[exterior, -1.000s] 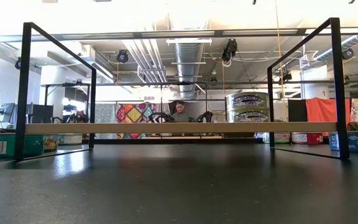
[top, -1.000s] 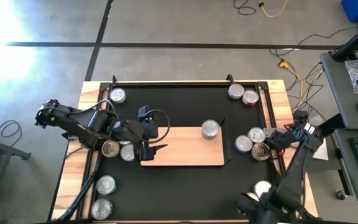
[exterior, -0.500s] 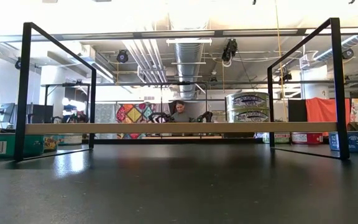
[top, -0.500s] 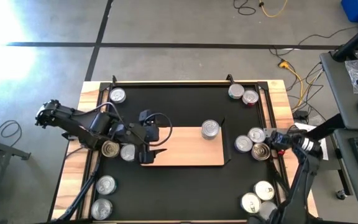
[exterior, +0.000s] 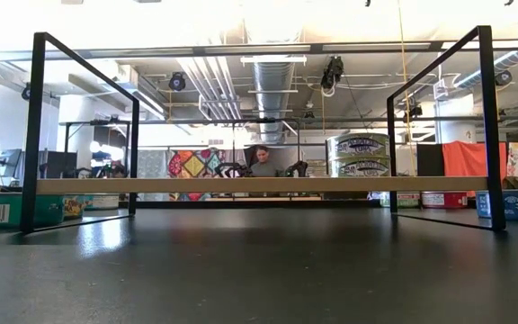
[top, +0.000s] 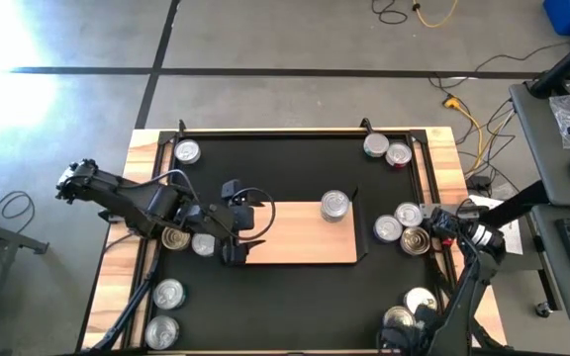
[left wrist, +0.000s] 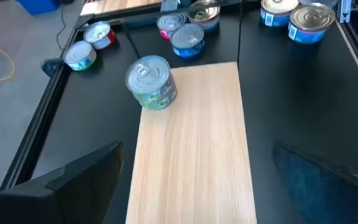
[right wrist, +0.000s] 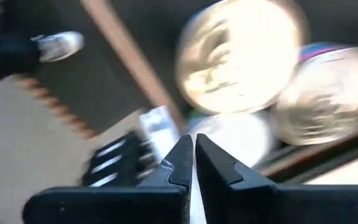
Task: Stack canned seafood by type on shelf
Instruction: Put the bottom right blue and orange tuna can on the shelf
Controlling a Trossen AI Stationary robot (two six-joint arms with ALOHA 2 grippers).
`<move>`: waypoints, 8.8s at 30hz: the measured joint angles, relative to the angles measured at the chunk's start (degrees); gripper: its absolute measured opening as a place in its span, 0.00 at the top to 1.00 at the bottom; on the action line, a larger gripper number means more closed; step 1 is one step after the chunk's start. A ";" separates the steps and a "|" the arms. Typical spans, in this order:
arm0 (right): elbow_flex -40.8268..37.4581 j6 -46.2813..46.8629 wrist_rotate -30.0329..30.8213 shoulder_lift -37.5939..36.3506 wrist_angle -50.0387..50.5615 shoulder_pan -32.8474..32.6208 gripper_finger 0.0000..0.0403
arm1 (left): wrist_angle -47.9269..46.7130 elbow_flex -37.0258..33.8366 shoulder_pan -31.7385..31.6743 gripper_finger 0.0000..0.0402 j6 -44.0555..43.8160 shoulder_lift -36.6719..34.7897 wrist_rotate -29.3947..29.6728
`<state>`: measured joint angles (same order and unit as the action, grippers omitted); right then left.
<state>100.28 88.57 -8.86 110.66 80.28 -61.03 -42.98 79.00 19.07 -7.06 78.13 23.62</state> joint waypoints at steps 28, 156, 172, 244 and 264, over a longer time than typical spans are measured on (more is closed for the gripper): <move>-17.54 -16.18 -1.44 -0.95 -14.74 6.85 0.97 | -30.34 12.81 7.69 0.02 -18.31 -0.14 -2.42; -22.87 -3.95 24.67 -3.24 -40.75 11.58 0.97 | 20.73 -3.43 33.80 0.06 -33.95 27.00 22.75; -25.72 -14.21 30.39 -2.80 -36.62 16.74 0.97 | 38.76 -11.51 27.45 0.06 -23.42 27.33 17.72; -21.84 -22.42 25.69 1.33 -52.45 18.73 0.97 | 48.09 -11.83 13.60 0.06 -4.63 36.92 -10.36; -21.82 -20.35 27.78 1.33 -49.12 19.71 0.97 | 41.39 -7.53 18.14 0.09 -17.65 36.70 -9.90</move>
<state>78.46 68.22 18.91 111.98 31.16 -41.32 -1.60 71.46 37.21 -24.71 114.83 13.72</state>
